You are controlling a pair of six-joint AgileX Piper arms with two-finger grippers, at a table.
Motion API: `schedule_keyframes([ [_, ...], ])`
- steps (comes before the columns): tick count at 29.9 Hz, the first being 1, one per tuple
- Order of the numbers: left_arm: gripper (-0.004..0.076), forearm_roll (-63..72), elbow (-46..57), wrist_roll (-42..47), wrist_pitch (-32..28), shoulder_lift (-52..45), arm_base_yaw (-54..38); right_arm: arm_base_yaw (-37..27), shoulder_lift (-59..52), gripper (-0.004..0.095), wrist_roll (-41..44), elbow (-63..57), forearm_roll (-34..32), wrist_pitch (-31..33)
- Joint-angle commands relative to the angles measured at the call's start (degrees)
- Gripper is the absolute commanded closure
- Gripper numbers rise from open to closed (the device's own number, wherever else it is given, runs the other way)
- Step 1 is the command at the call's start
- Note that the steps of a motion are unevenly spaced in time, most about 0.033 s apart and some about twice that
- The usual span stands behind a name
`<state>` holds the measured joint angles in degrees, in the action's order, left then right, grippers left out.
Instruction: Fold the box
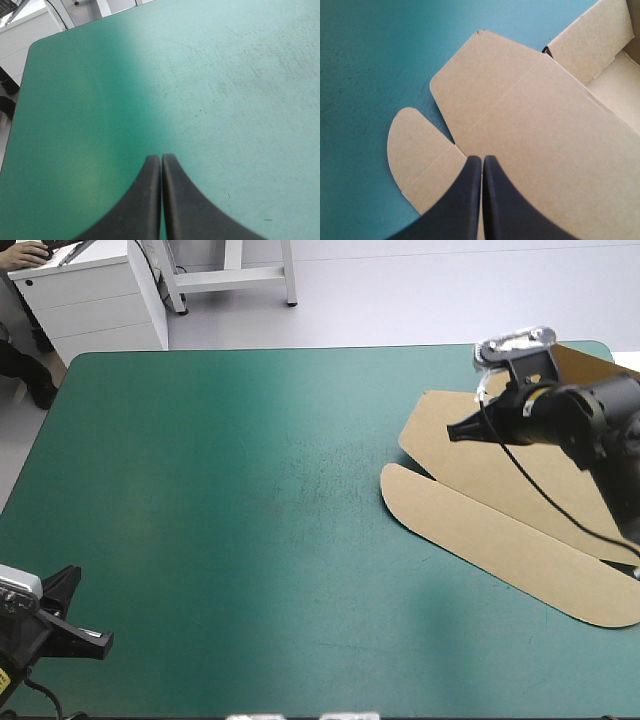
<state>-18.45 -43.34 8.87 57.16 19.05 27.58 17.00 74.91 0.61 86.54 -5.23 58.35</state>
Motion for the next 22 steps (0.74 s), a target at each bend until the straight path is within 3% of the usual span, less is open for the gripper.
schedule_keyframes([
  [1, 0.0734, -0.8, -0.7, 0.5, -4.1, 0.0, 0.3, 0.0, -9.4, 0.0913, 0.0, -9.9, 0.0, -9.6],
  [9, 0.0734, 0.5, 5.2, 0.3, -6.5, -5.2, 0.3, 0.0, -28.2, 0.0913, -0.6, -32.5, 1.2, -23.8],
  [22, 0.0734, 5.6, 10.6, -0.1, -9.0, -14.6, 0.3, 0.0, -51.1, 0.0919, -1.9, -52.4, 2.6, -25.0],
])
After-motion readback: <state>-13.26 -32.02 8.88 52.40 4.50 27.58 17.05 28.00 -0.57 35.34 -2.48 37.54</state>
